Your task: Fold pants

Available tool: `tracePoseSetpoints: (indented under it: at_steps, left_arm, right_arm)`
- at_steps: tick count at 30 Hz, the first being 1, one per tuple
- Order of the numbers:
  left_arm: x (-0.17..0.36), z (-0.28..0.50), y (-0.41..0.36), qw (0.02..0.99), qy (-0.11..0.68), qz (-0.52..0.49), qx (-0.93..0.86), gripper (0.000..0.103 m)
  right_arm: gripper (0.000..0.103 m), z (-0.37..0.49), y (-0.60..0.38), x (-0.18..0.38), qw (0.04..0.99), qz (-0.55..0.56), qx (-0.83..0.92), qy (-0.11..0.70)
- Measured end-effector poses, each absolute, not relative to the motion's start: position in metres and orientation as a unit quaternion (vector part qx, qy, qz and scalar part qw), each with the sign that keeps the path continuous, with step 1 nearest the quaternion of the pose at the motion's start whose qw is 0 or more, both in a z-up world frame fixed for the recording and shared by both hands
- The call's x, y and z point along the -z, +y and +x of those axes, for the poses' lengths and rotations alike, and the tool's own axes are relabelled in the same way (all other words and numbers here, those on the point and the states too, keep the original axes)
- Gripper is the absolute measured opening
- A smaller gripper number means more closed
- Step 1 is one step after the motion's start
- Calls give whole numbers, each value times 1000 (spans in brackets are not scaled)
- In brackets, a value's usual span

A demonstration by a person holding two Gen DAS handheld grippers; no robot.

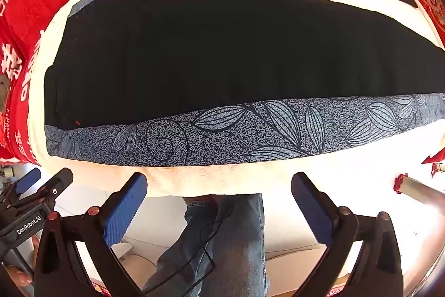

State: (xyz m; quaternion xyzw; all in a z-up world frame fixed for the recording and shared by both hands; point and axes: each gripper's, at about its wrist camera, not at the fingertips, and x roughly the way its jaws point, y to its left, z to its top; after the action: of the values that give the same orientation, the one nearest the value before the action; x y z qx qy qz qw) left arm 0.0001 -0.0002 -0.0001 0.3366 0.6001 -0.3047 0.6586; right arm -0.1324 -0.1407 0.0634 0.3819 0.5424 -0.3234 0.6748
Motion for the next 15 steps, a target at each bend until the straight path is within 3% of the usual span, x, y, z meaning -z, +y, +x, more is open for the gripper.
tracePoseSetpoints:
  at_steps: [15]
  left_arm:
    - [5, -2, 6, 660, 600, 329, 309, 103]
  right_arm:
    - [103, -136, -136, -58, 675, 392, 319, 537]
